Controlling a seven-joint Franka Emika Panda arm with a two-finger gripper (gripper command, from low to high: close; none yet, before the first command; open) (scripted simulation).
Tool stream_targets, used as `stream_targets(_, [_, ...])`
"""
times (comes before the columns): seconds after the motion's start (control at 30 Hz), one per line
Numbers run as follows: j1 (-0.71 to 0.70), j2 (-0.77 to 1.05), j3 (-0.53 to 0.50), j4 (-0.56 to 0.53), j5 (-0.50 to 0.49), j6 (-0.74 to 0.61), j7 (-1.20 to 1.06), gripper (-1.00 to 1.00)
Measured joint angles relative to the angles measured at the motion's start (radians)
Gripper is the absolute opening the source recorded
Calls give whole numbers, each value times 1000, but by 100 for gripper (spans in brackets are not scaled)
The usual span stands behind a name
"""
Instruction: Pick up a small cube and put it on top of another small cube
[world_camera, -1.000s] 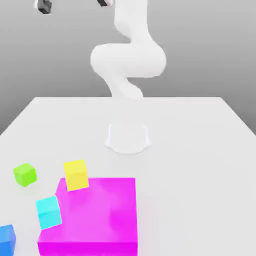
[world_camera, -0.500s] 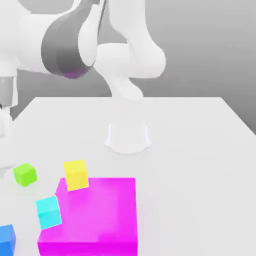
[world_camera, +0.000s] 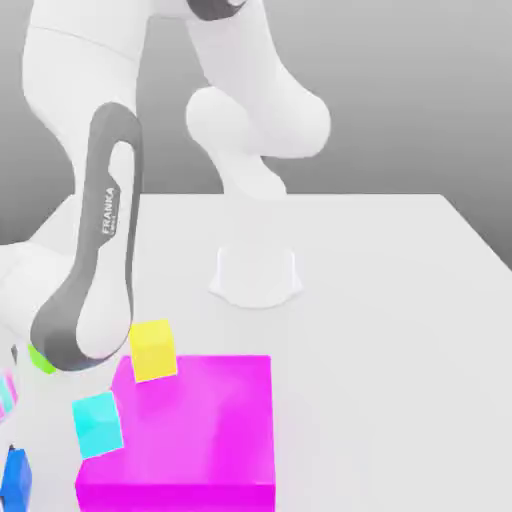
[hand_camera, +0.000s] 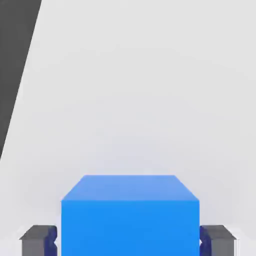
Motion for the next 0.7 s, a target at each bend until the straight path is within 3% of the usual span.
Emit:
stream_targets(0.1, [0,1,0,0,0,1,0,-100])
stream_targets(0.23, [20,-120,-27,-29,-27,-92,19,-100])
stream_targets(0.7, [79,-631,-5,-384,-157,-240,-2,-100])
